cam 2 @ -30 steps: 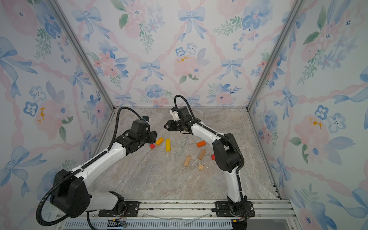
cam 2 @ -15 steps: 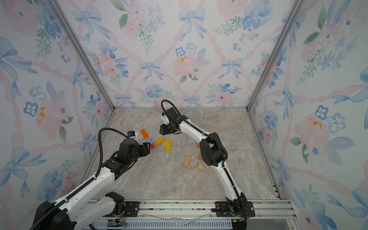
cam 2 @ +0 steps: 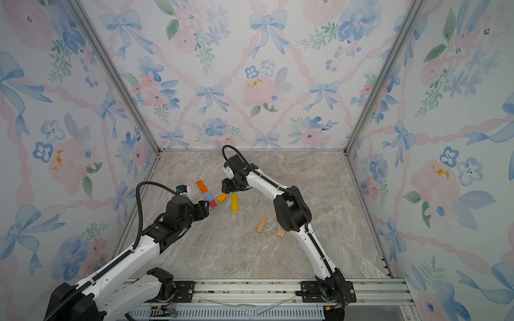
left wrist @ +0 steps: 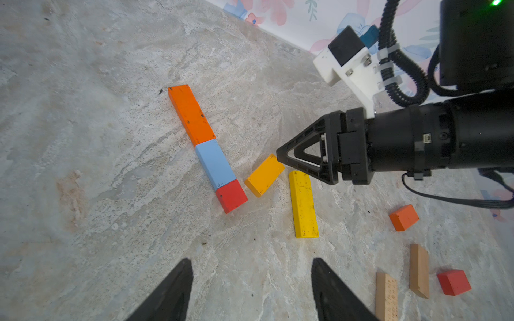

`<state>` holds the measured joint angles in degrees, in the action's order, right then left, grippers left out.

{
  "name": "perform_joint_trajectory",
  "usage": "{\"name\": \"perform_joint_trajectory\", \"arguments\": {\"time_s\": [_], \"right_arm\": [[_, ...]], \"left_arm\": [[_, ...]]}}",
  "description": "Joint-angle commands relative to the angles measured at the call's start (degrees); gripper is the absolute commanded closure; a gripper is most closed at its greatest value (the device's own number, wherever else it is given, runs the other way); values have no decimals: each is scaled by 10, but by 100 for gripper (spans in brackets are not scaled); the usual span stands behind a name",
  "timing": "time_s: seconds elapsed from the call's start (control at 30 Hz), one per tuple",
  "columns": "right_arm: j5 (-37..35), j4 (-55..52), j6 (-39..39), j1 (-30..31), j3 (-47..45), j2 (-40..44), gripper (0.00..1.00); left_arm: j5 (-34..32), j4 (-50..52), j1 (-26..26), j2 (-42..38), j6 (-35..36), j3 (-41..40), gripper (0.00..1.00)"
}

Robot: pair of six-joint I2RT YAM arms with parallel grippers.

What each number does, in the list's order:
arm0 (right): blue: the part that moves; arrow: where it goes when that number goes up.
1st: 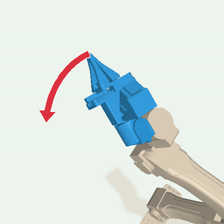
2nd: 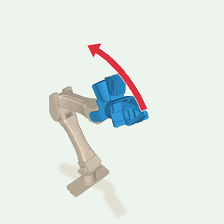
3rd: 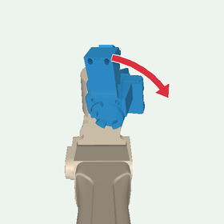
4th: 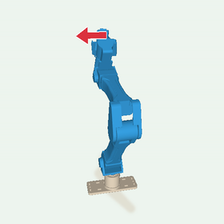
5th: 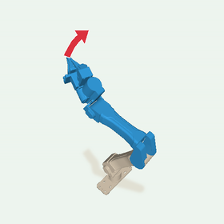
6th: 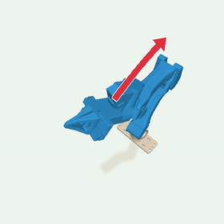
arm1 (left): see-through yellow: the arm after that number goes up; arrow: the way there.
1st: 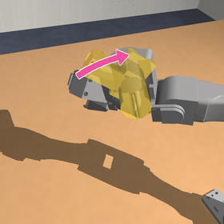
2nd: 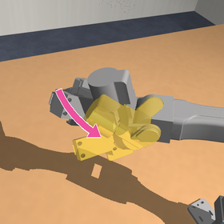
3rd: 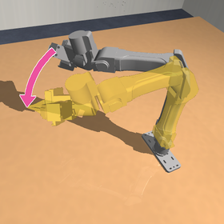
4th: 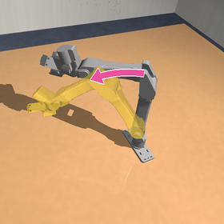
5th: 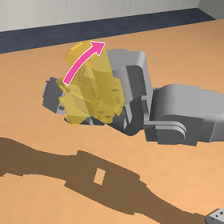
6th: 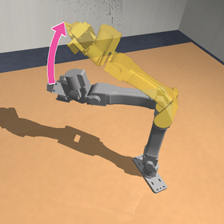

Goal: Assemble the letter v with building blocks
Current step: Assemble the building block at the center of the board.

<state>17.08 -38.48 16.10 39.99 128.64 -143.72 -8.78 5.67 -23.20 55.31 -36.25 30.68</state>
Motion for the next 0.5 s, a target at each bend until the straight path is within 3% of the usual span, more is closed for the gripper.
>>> {"name": "perform_joint_trajectory", "arguments": {"time_s": [0.0,0.47], "right_arm": [[10,5,9,5,21,-22,43],[26,6,24,5,66,-63,43]], "left_arm": [[-11,-2,6,-5,0,-8,30],[-11,2,7,-7,-2,-9,30]]}}
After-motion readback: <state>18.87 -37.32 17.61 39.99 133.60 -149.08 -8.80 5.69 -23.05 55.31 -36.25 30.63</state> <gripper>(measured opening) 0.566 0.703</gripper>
